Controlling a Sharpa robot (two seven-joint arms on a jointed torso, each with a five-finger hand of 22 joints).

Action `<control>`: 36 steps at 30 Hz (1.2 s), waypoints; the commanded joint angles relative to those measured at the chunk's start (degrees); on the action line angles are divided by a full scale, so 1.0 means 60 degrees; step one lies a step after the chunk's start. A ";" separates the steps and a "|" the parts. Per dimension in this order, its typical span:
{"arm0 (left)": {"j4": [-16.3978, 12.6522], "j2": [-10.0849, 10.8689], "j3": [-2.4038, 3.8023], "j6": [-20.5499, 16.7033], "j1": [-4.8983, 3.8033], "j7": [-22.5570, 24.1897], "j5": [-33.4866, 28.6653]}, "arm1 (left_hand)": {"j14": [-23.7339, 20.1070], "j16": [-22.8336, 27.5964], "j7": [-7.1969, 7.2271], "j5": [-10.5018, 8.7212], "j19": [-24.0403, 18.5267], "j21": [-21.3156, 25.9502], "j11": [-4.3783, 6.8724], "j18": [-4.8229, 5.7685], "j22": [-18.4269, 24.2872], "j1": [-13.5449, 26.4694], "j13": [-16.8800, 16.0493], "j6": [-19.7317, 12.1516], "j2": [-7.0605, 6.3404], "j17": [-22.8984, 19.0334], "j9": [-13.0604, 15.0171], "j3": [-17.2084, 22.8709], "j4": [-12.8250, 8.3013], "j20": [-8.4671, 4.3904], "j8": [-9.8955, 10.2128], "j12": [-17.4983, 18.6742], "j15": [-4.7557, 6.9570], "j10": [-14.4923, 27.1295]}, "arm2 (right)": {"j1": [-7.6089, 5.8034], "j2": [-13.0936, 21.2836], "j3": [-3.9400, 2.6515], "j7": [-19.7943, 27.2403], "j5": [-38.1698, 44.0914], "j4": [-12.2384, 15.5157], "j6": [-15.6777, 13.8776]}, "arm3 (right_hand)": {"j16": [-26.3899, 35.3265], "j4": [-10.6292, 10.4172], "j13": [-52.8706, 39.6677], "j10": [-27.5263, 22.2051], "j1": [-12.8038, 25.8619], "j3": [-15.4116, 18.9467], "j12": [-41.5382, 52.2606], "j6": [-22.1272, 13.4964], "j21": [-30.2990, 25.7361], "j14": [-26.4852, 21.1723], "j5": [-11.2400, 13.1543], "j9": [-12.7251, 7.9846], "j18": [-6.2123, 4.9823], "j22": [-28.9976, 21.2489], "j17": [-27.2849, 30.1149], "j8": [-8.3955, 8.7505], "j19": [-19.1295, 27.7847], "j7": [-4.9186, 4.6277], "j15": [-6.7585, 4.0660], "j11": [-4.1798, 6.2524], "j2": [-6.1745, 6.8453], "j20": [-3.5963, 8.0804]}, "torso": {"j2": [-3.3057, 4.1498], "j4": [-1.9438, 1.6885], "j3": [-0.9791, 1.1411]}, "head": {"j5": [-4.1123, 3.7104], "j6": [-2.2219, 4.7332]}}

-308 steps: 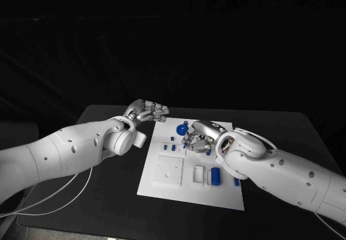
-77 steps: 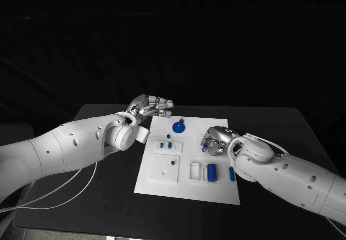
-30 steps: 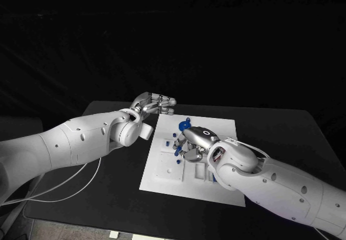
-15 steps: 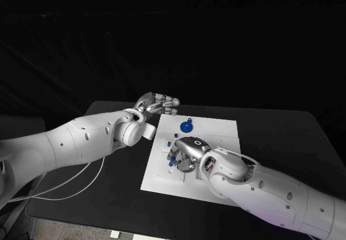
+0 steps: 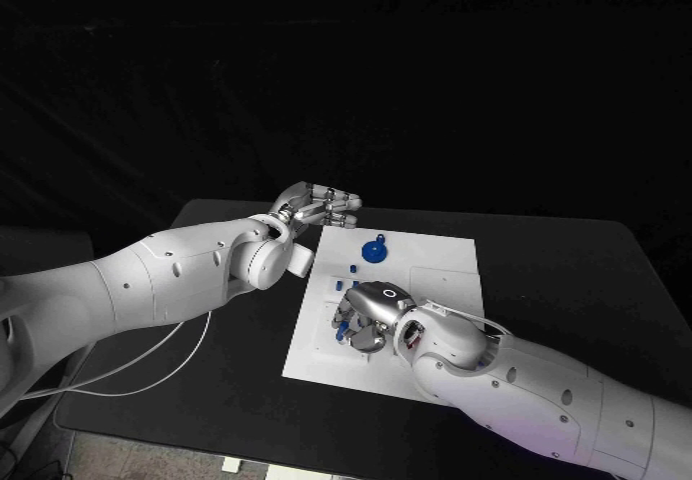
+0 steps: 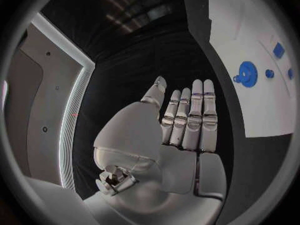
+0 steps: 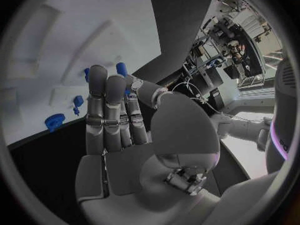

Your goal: Assemble the parts on the task board

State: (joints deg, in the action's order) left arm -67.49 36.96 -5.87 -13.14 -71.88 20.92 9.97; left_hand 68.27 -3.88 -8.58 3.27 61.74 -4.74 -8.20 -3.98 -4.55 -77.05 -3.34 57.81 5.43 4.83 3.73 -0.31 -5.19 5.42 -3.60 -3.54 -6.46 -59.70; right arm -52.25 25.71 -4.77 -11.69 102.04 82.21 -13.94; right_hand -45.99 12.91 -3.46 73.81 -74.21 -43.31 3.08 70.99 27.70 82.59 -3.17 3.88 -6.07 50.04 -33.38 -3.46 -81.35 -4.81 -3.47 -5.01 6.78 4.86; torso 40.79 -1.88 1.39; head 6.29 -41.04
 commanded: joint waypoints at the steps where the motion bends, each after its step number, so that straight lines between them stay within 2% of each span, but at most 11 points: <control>1: -0.0006 -0.0023 0.0009 0.0153 -0.0007 0.0057 -0.0034 | -0.0063 0.0004 0.0032 -0.0033 0.0013 0.0033 -0.0044 0.0081 0.0013 -0.0036 -0.0002 0.0042 0.0037 -0.0007 0.0010 -0.0044 -0.0009 0.0044 -0.0048 -0.0041 -0.0026 0.0013 | 0.0021 -0.0023 0.0016 -0.0048 0.0162 -0.0030 0.0073 | 0.0047 0.0064 -0.0043 0.0716 0.0009 -0.0007 0.0062 0.0055 -0.0032 0.0013 -0.0047 0.0006 -0.0209 0.0008 -0.0013 -0.0028 0.0031 0.0005 -0.0050 0.0548 -0.0104 0.0038 | 0.0000 0.0013 0.0005 | -0.0014 -0.0010; 15: 0.0003 -0.0024 0.0008 0.0181 -0.0005 0.0033 -0.0034 | -0.0072 0.0004 0.0024 -0.0029 0.0006 0.0033 -0.0046 0.0080 0.0012 -0.0035 -0.0002 0.0031 0.0039 -0.0007 0.0007 -0.0052 -0.0006 0.0047 -0.0038 -0.0042 -0.0029 0.0021 | 0.0044 -0.0040 0.0047 -0.0217 0.0306 -0.0066 0.0242 | 0.0045 0.0100 -0.0043 0.0719 0.0029 -0.0013 0.0062 0.0063 -0.0072 0.0013 -0.0072 0.0006 -0.0208 0.0049 -0.0013 -0.0030 0.0013 0.0008 -0.0054 0.0549 -0.0107 0.0042 | 0.0001 0.0023 -0.0003 | -0.0039 -0.0022; 24: 0.0012 -0.0029 0.0008 0.0185 -0.0005 0.0023 -0.0034 | -0.0072 0.0004 0.0024 -0.0029 0.0006 0.0033 -0.0046 0.0080 0.0012 -0.0035 -0.0002 0.0031 0.0039 -0.0007 0.0007 -0.0052 -0.0006 0.0047 -0.0038 -0.0042 -0.0029 0.0021 | 0.0052 -0.0058 0.0056 -0.0306 0.0367 -0.0084 0.0445 | 0.0043 0.0104 -0.0042 0.0720 0.0044 -0.0016 0.0062 0.0062 -0.0087 0.0011 -0.0078 0.0005 -0.0208 0.0079 -0.0015 -0.0028 0.0012 0.0007 -0.0052 0.0549 -0.0117 0.0041 | 0.0001 0.0001 -0.0002 | -0.0048 -0.0040; 30: 0.0014 -0.0031 0.0008 0.0211 -0.0005 0.0022 -0.0034 | -0.0072 0.0004 0.0024 -0.0029 0.0006 0.0033 -0.0046 0.0080 0.0012 -0.0035 -0.0002 0.0031 0.0039 -0.0007 0.0007 -0.0052 -0.0006 0.0047 -0.0038 -0.0042 -0.0029 0.0021 | 0.0053 -0.0065 0.0058 -0.0343 0.0417 -0.0097 0.0485 | 0.0042 0.0118 -0.0042 0.0718 0.0051 -0.0016 0.0061 0.0064 -0.0100 0.0008 -0.0093 0.0006 -0.0208 0.0105 -0.0017 -0.0029 0.0014 0.0009 -0.0053 0.0549 -0.0112 0.0042 | -0.0003 0.0010 -0.0018 | -0.0073 -0.0034; 36: 0.0009 -0.0042 0.0008 0.0245 -0.0005 0.0006 -0.0034 | -0.0084 0.0004 0.0024 -0.0028 -0.0002 0.0034 -0.0051 0.0079 0.0013 -0.0042 -0.0002 0.0027 0.0051 -0.0008 0.0008 -0.0047 0.0004 0.0052 -0.0041 -0.0040 -0.0033 0.0034 | 0.0054 -0.0088 0.0067 -0.0364 0.0446 -0.0125 0.0493 | 0.0042 0.0121 -0.0042 0.0718 0.0058 -0.0022 0.0061 0.0063 -0.0112 0.0006 -0.0103 0.0005 -0.0207 0.0133 -0.0019 -0.0028 0.0019 0.0008 -0.0051 0.0548 -0.0116 0.0040 | -0.0003 0.0020 -0.0008 | -0.0064 -0.0025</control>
State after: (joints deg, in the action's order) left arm -67.34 36.86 -5.88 -12.65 -71.87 20.70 9.94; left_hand 68.06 -3.88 -8.58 3.27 61.74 -4.74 -8.20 -3.98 -4.55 -77.05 -3.34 57.81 5.43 4.83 3.73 -0.31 -5.19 5.42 -3.60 -3.54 -6.67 -59.70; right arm -51.98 25.27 -4.41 -13.55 103.73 81.52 -12.01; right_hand -45.99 13.39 -3.50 73.83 -73.93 -43.34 3.20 70.96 27.41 82.61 -3.55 3.85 -6.07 50.78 -33.42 -3.32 -81.45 -4.83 -3.44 -5.00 6.46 4.76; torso 40.78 -1.81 1.32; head 5.88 -41.23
